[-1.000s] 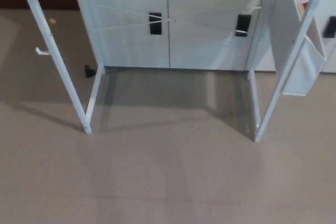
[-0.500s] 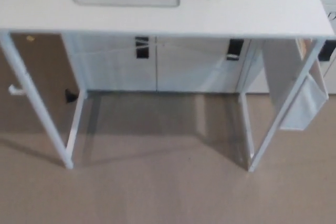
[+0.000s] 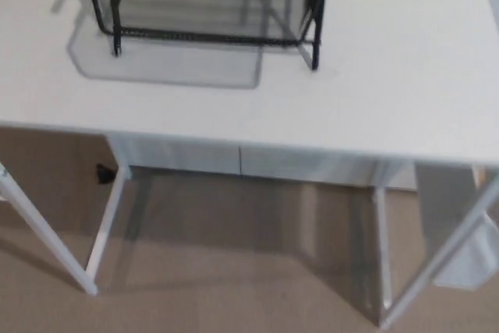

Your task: The robot walks towards a file tray kept in the middle of a desk and uses its right hand to grab a tray and pulls it out towards itself

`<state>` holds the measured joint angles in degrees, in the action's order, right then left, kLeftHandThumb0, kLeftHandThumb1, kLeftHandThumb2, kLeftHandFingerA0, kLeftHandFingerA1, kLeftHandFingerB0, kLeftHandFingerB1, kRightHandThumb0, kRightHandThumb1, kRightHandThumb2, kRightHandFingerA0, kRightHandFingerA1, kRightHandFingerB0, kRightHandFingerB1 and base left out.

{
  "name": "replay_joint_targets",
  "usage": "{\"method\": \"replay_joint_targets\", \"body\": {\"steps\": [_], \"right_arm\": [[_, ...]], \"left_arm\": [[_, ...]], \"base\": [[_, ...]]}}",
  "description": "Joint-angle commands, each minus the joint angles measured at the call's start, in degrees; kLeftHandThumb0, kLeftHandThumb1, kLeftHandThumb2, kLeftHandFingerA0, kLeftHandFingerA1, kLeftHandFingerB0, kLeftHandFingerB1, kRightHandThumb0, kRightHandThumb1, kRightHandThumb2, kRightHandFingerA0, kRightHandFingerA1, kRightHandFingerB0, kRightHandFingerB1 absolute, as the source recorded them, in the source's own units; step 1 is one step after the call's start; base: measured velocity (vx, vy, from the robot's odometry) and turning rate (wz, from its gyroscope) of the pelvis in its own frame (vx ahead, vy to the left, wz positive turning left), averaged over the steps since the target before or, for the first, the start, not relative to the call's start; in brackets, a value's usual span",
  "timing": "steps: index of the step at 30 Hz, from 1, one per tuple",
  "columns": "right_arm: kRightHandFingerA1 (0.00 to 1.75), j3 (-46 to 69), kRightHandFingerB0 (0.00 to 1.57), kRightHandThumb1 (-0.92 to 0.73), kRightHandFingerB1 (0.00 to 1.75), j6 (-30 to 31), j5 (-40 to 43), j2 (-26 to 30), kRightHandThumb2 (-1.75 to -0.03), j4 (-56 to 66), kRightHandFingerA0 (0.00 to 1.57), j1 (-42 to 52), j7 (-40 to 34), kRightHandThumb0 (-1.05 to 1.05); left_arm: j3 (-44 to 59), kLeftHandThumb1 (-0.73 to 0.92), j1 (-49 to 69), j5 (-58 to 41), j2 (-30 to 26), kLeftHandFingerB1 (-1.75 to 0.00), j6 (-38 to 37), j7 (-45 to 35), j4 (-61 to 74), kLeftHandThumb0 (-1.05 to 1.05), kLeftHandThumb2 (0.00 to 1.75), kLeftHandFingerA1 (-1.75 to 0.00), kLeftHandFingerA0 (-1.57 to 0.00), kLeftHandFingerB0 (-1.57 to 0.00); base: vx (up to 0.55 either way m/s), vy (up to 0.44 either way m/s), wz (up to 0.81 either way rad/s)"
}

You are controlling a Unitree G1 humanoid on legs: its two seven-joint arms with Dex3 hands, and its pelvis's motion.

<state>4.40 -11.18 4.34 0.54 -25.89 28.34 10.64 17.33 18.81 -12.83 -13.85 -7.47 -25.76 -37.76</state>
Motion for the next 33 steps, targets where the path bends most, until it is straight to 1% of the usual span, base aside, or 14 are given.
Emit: {"method": "replay_joint_targets", "body": {"steps": [1, 2, 7, 8, 12, 15, 17, 18, 22, 25, 26, 29, 30, 33], "right_arm": [[0.60, -0.3, 0.43, -0.58, 0.48, -2.5, -0.5, 0.1, -0.56, -1.0, 0.56, 0.1, -0.5, -0.21], [0.60, -0.3, 0.43, -0.57, 0.49, -2.6, -0.5, 0.1, -0.56, -1.5, 0.57, -0.1, -0.6, -0.22], [0.60, -0.7, 0.43, -0.58, 0.48, -3.3, -1.0, 0.5, -0.56, -2.0, 0.55, -0.3, -0.6, -0.25], [0.60, -0.9, 0.44, -0.57, 0.48, -3.4, -1.2, 0.7, -0.56, -1.9, 0.56, -0.3, -0.6, -0.28], [0.63, -1.1, 0.44, -0.57, 0.49, -3.3, -1.3, 0.7, -0.56, -1.6, 0.61, -0.2, -0.7, -0.26], [0.61, -1.2, 0.44, -0.58, 0.49, -3.7, -1.3, 0.8, -0.57, -2.2, 0.59, -0.4, -0.5, -0.28], [0.60, -1.1, 0.43, -0.58, 0.48, -3.8, -0.9, 0.8, -0.57, -2.4, 0.58, -0.4, 0.1, -0.27], [0.60, -1.2, 0.43, -0.58, 0.48, -3.7, -1.0, 0.7, -0.57, -2.4, 0.59, -0.4, 0.0, -0.27], [0.59, -1.2, 0.43, -0.58, 0.48, -4.2, -1.4, 0.8, -0.57, -3.3, 0.56, -1.1, -0.1, -0.27], [0.64, -1.4, 0.44, -0.59, 0.48, -4.1, -1.7, 0.7, -0.57, -3.1, 0.60, -1.3, -0.5, -0.26], [0.63, -1.5, 0.44, -0.59, 0.48, -4.2, -1.9, 0.7, -0.57, -3.2, 0.60, -1.3, -0.6, -0.25], [0.61, -1.7, 0.43, -0.60, 0.47, -3.8, -2.1, 0.8, -0.57, -3.1, 0.60, -1.0, -0.6, -0.26], [0.59, -1.7, 0.43, -0.59, 0.47, -3.9, -2.2, 0.8, -0.57, -3.3, 0.59, -1.1, -0.8, -0.26], [0.59, -2.0, 0.43, -0.59, 0.47, -4.1, -2.6, 0.9, -0.57, -3.9, 0.59, -1.9, -1.0, -0.26]], "left_arm": [[0.7, 0.52, 0.2, -0.4, -1.3, -0.36, 1.0, 0.3, -0.3, -0.21, 0.55, -0.42, -0.46, -0.38], [0.8, 0.51, 0.3, -0.6, -1.4, -0.36, 1.2, 0.0, 0.1, -0.17, 0.55, -0.42, -0.46, -0.37], [0.7, 0.50, 0.8, -0.6, -1.3, -0.36, 1.9, 0.0, 1.4, -0.19, 0.54, -0.42, -0.46, -0.37], [0.7, 0.50, 0.9, -0.7, -1.3, -0.36, 2.0, -0.1, 1.6, -0.19, 0.55, -0.42, -0.45, -0.37], [0.9, 0.50, 0.7, -0.8, -1.3, -0.36, 2.1, -0.2, 1.4, -0.18, 0.54, -0.42, -0.47, -0.38], [0.8, 0.51, 0.9, -0.6, -1.4, -0.36, 2.6, 0.1, 1.9, -0.17, 0.55, -0.42, -0.48, -0.38], [1.0, 0.48, 1.0, -0.8, -1.3, -0.39, 3.2, 0.3, 2.3, -0.22, 0.58, -0.44, -0.46, -0.37], [1.0, 0.51, 1.1, -0.9, -1.4, -0.36, 3.2, -0.1, 2.4, -0.17, 0.55, -0.42, -0.46, -0.38], [1.0, 0.50, 0.1, -0.6, -1.6, -0.36, 2.4, -0.1, 0.7, -0.17, 0.55, -0.42, -0.46, -0.38], [1.1, 0.47, 0.4, -0.7, -1.5, -0.40, 3.1, 0.1, 1.8, -0.22, 0.59, -0.44, -0.45, -0.37], [1.1, 0.48, 0.4, -0.6, -1.5, -0.39, 3.1, 0.3, 1.8, -0.22, 0.58, -0.44, -0.46, -0.38], [1.2, 0.46, 0.9, -0.9, -1.4, -0.40, 4.0, 0.1, 2.7, -0.22, 0.59, -0.44, -0.45, -0.37], [1.0, 0.51, 1.2, -0.7, -1.5, -0.36, 3.6, 0.0, 3.2, -0.17, 0.54, -0.42, -0.48, -0.38], [0.8, 0.51, 0.8, -0.4, -1.7, -0.36, 3.3, 0.0, 3.0, -0.16, 0.55, -0.42, -0.47, -0.38]], "base": [[0.21, -0.032, -0.03], [0.25, -0.001, -0.11], [0.24, 0.082, -0.17], [0.30, 0.192, -0.22], [0.22, 0.193, -0.07], [0.18, 0.116, -0.01], [0.15, 0.058, 0.08], [0.13, 0.021, 0.09], [0.11, -0.035, 0.04], [0.09, -0.125, 0.09], [0.13, -0.055, -1.14], [0.04, -0.142, 0.06], [0.03, -0.126, -0.01], [0.00, 0.000, 0.00]]}}
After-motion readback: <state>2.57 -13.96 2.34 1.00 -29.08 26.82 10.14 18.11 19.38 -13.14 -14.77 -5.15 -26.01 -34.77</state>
